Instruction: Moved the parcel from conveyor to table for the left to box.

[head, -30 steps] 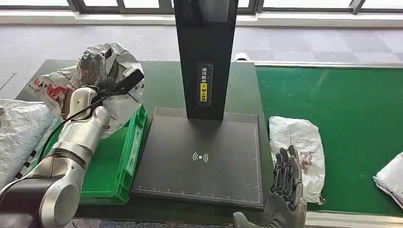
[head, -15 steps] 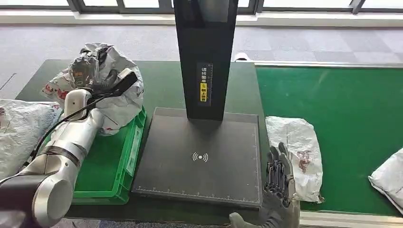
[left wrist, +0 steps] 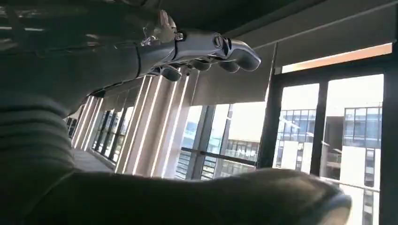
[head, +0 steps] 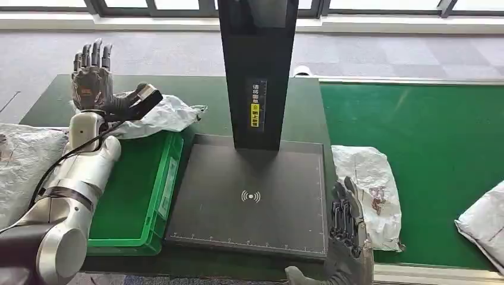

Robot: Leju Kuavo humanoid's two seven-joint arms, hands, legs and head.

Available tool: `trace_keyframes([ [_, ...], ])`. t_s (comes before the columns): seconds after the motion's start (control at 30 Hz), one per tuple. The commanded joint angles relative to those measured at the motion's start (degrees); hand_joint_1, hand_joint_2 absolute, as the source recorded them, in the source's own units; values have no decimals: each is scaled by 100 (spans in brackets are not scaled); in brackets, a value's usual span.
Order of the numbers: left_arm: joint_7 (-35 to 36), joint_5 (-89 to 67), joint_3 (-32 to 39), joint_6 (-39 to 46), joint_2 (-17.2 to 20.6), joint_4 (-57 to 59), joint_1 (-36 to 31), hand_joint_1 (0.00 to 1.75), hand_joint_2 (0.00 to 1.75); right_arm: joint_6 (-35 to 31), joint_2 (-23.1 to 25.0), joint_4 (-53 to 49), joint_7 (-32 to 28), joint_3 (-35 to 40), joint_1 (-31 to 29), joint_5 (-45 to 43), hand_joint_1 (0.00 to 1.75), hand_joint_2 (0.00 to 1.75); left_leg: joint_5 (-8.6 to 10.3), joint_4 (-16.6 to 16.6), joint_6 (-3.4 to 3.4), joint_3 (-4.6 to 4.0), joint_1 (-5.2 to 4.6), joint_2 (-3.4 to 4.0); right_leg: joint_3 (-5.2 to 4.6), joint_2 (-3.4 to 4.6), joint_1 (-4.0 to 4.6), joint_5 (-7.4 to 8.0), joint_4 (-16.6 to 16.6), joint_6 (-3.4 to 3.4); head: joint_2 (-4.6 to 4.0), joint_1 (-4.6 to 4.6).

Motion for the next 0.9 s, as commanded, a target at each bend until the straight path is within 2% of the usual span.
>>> trace_keyframes([
  [0.03,-360,417,572,278,-27,-267,-3,0,0,-11,-151,297,-129,171,72,20,0,175,2,-5,3,2,3,-5,4,-4,3,1,-6,0,0,-2],
  [0.1,-1345,1550,1022,278,-155,-1310,395,0,0,20,-151,306,-134,164,83,0,0,175,3,-8,4,2,3,2,2,3,3,4,-9,0,0,0],
  [0.17,-1421,1642,1031,278,-131,-1399,518,0,0,25,-150,315,-135,157,76,-4,0,175,1,-9,5,2,4,5,3,6,4,4,-11,1,0,0],
  [0.2,-1939,2327,1167,278,-245,-1724,661,0,0,79,-160,331,-140,158,61,-27,0,175,4,-19,7,10,1,11,8,11,1,7,-20,2,0,-2],
  [0.23,-2624,3065,1054,181,-281,-2187,1110,0,0,190,-173,380,-154,111,8,-47,0,175,0,-10,4,6,3,11,3,7,3,2,-10,1,0,0],
  [0.27,-2546,3030,778,6,-378,-2729,1668,0,0,270,-129,392,-179,9,-16,-13,0,175,3,-15,6,9,1,9,5,5,1,2,-15,2,0,0],
  [0.3,-2398,2995,644,43,-461,-2989,1892,0,0,348,-93,378,-193,-57,-16,-1,0,175,7,-39,9,31,-6,21,20,17,-5,9,-35,4,0,-2],
  [0.37,-2355,2979,606,68,-494,-3022,1939,0,0,365,-83,373,-197,-71,-14,3,0,175,4,-28,8,23,-7,11,18,10,-6,4,-26,4,0,0],
  [0.4,-2167,2634,285,-392,-402,-2763,1831,0,0,334,-42,343,-194,-112,19,51,0,175,2,-26,9,21,-7,16,13,13,-7,4,-24,4,0,-2],
  [0.47,-1493,1737,-278,-976,-571,-1909,1269,0,0,240,-36,326,-144,-45,56,146,0,175,3,-10,9,2,0,-10,5,-11,0,-1,-16,4,0,0],
  [0.57,-1318,1581,-415,-890,-642,-1349,931,0,0,185,-46,350,-125,2,51,148,0,175,20,-3,16,-22,1,-79,-2,-84,2,-7,-17,8,0,0],
  [0.6,-1349,1567,-548,-894,-565,-971,780,0,0,162,-80,367,-102,39,30,131,0,175,21,-5,16,-19,2,-71,-5,-76,3,-3,-23,8,0,0],
  [0.73,-915,973,-1080,-2154,-424,243,123,0,0,284,-149,455,-123,74,-71,35,0,175,14,0,14,-20,1,-28,-7,-31,2,10,-14,11,0,0],
  [0.8,-570,688,-1249,-2466,-353,760,-154,0,0,482,-168,447,-169,54,-108,-22,0,175,22,-1,16,-19,0,-39,-3,-40,1,11,-14,13,0,0],
  [0.9,-564,644,-1238,-2515,-275,922,-242,0,0,655,-113,450,-191,-57,-144,-41,0,175,24,-8,12,-15,0,-17,-7,-19,1,22,-17,8,0,0],
])
